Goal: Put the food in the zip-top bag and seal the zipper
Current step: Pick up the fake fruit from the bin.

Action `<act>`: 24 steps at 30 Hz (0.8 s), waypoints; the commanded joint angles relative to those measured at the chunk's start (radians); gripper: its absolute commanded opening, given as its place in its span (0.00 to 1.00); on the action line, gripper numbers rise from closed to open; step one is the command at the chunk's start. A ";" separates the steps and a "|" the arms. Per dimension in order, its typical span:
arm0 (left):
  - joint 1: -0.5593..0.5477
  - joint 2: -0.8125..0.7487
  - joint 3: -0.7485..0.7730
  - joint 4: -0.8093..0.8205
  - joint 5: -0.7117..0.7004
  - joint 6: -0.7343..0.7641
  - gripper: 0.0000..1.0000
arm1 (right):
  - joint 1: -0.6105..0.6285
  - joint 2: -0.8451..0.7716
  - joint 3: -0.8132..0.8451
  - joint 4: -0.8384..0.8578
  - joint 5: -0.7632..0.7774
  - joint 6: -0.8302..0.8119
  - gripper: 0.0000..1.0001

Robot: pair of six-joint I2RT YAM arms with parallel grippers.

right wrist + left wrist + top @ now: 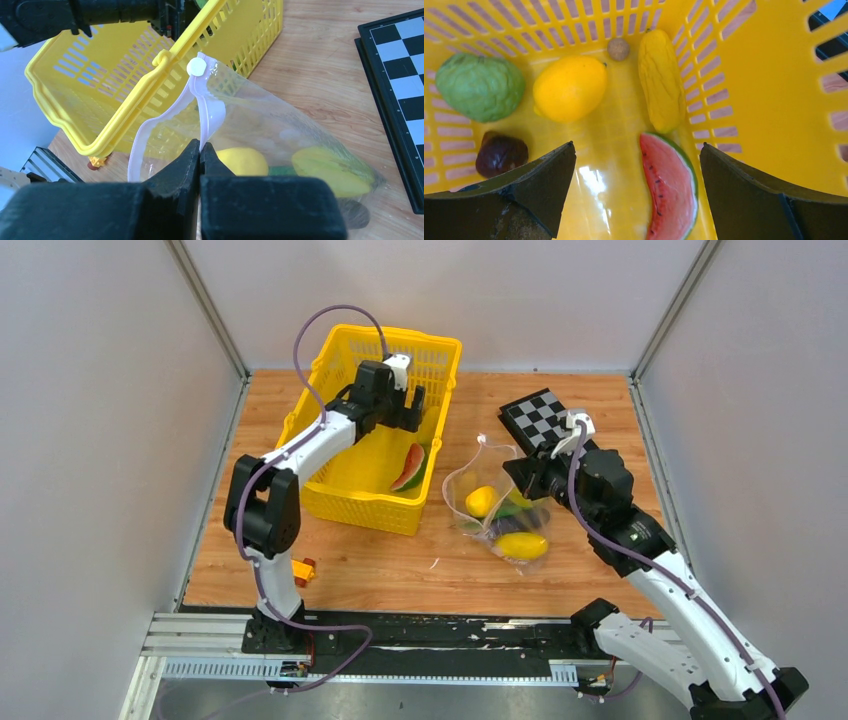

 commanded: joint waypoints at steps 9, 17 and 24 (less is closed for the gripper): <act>0.083 0.240 0.231 0.047 0.145 0.170 1.00 | -0.004 0.021 0.039 0.003 0.005 0.004 0.00; 0.097 0.383 0.394 -0.029 0.139 0.204 1.00 | -0.004 0.035 0.043 0.005 -0.007 0.002 0.00; 0.097 0.431 0.381 -0.113 0.074 0.213 1.00 | -0.004 0.036 0.044 0.007 -0.015 -0.003 0.00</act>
